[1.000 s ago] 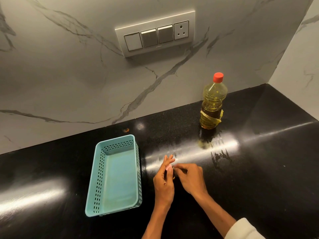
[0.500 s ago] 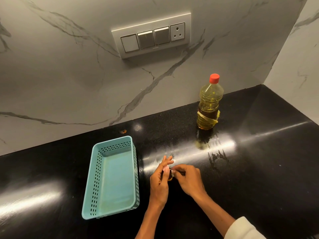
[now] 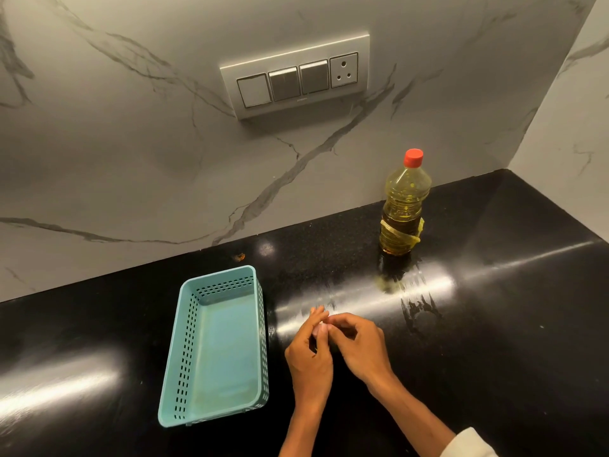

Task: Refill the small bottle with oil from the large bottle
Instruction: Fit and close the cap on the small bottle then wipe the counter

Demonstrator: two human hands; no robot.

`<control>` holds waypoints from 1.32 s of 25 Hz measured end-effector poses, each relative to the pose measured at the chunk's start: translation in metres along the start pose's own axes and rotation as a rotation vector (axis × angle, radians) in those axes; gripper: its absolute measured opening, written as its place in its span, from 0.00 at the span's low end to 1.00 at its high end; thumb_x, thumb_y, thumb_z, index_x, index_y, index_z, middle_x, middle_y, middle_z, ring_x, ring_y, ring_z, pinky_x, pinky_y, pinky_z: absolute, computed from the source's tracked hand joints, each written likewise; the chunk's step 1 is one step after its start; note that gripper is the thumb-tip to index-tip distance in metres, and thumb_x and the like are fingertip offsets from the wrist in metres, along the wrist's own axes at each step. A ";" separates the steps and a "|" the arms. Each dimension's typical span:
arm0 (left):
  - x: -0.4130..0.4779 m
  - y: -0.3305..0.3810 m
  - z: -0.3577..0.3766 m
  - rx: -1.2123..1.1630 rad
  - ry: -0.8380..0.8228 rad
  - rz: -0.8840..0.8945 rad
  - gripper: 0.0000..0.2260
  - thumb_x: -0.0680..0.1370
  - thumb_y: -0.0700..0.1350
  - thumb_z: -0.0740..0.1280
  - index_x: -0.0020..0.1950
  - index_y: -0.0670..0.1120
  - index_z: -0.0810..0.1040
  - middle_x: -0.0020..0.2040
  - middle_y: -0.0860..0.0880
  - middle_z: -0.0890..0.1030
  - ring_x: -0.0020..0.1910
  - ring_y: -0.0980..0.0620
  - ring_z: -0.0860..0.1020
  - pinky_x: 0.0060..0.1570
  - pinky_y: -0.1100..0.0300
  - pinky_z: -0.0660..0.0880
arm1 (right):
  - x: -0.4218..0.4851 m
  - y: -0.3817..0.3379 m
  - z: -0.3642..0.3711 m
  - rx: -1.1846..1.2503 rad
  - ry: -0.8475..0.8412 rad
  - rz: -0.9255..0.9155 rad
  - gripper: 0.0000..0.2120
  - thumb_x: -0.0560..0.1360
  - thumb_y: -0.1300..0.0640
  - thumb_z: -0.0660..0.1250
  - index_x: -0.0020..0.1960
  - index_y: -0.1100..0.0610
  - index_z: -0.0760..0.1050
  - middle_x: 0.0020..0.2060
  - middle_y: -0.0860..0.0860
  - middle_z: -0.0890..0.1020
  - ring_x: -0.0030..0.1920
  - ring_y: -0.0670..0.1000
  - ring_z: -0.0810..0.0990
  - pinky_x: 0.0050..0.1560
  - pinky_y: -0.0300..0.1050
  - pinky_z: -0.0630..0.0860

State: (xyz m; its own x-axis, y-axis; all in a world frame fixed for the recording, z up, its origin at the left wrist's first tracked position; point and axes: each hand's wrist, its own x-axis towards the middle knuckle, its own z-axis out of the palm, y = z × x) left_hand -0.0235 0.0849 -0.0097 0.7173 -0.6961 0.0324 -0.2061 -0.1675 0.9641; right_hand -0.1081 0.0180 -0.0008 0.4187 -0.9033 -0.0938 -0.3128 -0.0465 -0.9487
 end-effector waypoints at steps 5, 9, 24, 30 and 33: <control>-0.002 0.001 0.000 -0.034 -0.046 0.053 0.16 0.82 0.44 0.63 0.61 0.64 0.80 0.62 0.66 0.80 0.67 0.57 0.77 0.64 0.48 0.77 | 0.005 0.005 0.001 -0.197 -0.126 -0.058 0.09 0.77 0.58 0.67 0.51 0.49 0.85 0.43 0.42 0.86 0.44 0.35 0.82 0.45 0.28 0.77; 0.002 -0.005 -0.001 -0.058 -0.070 0.069 0.15 0.80 0.47 0.62 0.63 0.58 0.81 0.64 0.65 0.79 0.68 0.59 0.75 0.66 0.45 0.76 | 0.007 -0.005 -0.006 -0.107 -0.103 -0.105 0.09 0.76 0.58 0.68 0.48 0.46 0.85 0.41 0.40 0.86 0.44 0.36 0.83 0.46 0.31 0.78; 0.002 -0.005 -0.004 -0.058 -0.133 0.066 0.15 0.82 0.48 0.60 0.66 0.58 0.78 0.64 0.59 0.81 0.65 0.55 0.78 0.63 0.44 0.77 | 0.004 -0.005 -0.001 -0.199 -0.089 -0.143 0.08 0.76 0.58 0.67 0.46 0.50 0.85 0.38 0.45 0.86 0.39 0.40 0.83 0.40 0.32 0.78; -0.001 0.005 -0.010 0.044 -0.073 0.102 0.15 0.80 0.51 0.65 0.67 0.60 0.76 0.62 0.65 0.79 0.62 0.66 0.77 0.61 0.66 0.73 | 0.004 0.011 -0.002 -0.142 -0.019 0.037 0.06 0.75 0.57 0.70 0.50 0.51 0.84 0.42 0.46 0.86 0.41 0.40 0.83 0.43 0.33 0.80; -0.004 0.006 -0.004 0.087 0.071 0.058 0.12 0.76 0.48 0.73 0.58 0.59 0.81 0.55 0.60 0.84 0.53 0.68 0.81 0.54 0.64 0.79 | -0.001 0.010 -0.005 -0.048 0.039 0.062 0.06 0.75 0.58 0.70 0.48 0.50 0.84 0.41 0.45 0.85 0.41 0.40 0.83 0.41 0.31 0.79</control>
State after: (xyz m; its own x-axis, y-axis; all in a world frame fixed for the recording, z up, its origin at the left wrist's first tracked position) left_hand -0.0252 0.0893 -0.0030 0.7470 -0.6557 0.1094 -0.3036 -0.1901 0.9336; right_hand -0.1162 0.0159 -0.0086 0.3641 -0.9210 -0.1388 -0.3776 -0.0098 -0.9259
